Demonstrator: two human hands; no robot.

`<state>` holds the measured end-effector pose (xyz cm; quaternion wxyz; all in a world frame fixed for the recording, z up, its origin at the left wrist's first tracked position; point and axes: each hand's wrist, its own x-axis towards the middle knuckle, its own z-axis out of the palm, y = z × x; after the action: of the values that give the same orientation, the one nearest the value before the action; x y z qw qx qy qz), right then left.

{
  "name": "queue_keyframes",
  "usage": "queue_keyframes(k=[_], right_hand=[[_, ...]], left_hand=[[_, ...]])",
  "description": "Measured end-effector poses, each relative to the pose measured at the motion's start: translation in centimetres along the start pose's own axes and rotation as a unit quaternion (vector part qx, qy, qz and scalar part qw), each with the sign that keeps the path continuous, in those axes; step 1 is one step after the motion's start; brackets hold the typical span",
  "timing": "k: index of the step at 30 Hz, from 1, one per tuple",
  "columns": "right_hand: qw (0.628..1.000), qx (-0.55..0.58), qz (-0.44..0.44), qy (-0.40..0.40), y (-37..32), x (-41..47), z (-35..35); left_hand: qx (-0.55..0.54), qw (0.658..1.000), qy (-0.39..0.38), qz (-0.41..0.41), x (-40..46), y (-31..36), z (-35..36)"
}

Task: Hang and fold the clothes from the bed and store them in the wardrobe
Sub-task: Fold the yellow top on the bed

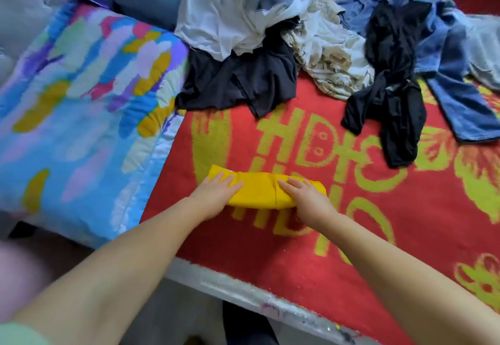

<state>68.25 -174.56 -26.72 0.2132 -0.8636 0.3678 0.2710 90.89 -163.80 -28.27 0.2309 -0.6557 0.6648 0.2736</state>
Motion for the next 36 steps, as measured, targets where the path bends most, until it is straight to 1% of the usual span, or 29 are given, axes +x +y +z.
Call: queue_keyframes(k=[2, 5, 9, 11, 14, 15, 19, 22, 26, 29, 33, 36], right_hand=[[0.999, -0.028, -0.033, -0.007, -2.4, -1.8, -1.1], [0.995, -0.069, -0.074, -0.017, -6.3, -4.9, -1.7], [0.982, -0.125, -0.141, 0.027, -13.0, -9.1, -1.1], [0.969, -0.152, -0.193, 0.039, -17.5, -12.4, 0.2], [0.956, -0.178, -0.228, 0.041, -21.2, -15.3, 2.2], [0.947, -0.192, -0.254, 0.038, -23.9, -17.3, 3.2], [0.915, -0.234, -0.328, 0.018, -31.3, -22.6, 6.2], [0.877, -0.276, -0.393, -0.007, -36.2, -25.7, 8.3], [0.814, -0.331, -0.476, -0.039, -42.2, -29.3, 12.1], [0.756, -0.367, -0.538, -0.068, -45.4, -33.7, 17.3], [0.704, -0.388, -0.586, -0.102, -47.3, -39.2, 23.7], [0.667, -0.414, -0.608, -0.117, -49.1, -41.9, 26.4]], left_hand=[[-0.008, 1.0, -0.006, -0.007, -3.4, -0.6, 0.3], [-0.046, 0.998, 0.011, -0.034, -9.6, -0.9, 2.4], [-0.091, 0.989, 0.059, -0.102, -19.6, -1.1, 6.6], [-0.094, 0.982, 0.085, -0.141, -26.0, -0.6, 9.7], [-0.097, 0.977, 0.1, -0.163, -31.6, 0.5, 13.6], [-0.11, 0.97, 0.106, -0.189, -35.5, 1.0, 15.6], [-0.161, 0.945, 0.129, -0.256, -45.7, 3.4, 21.7], [-0.212, 0.913, 0.126, -0.326, -51.7, 6.1, 25.9], [-0.294, 0.849, 0.134, -0.417, -58.4, 12.0, 31.8], [-0.356, 0.809, 0.107, -0.455, -62.9, 19.0, 36.7], [-0.412, 0.752, 0.104, -0.504, -68.1, 25.9, 41.7], [-0.426, 0.728, 0.108, -0.527, -70.9, 29.0, 44.0]])
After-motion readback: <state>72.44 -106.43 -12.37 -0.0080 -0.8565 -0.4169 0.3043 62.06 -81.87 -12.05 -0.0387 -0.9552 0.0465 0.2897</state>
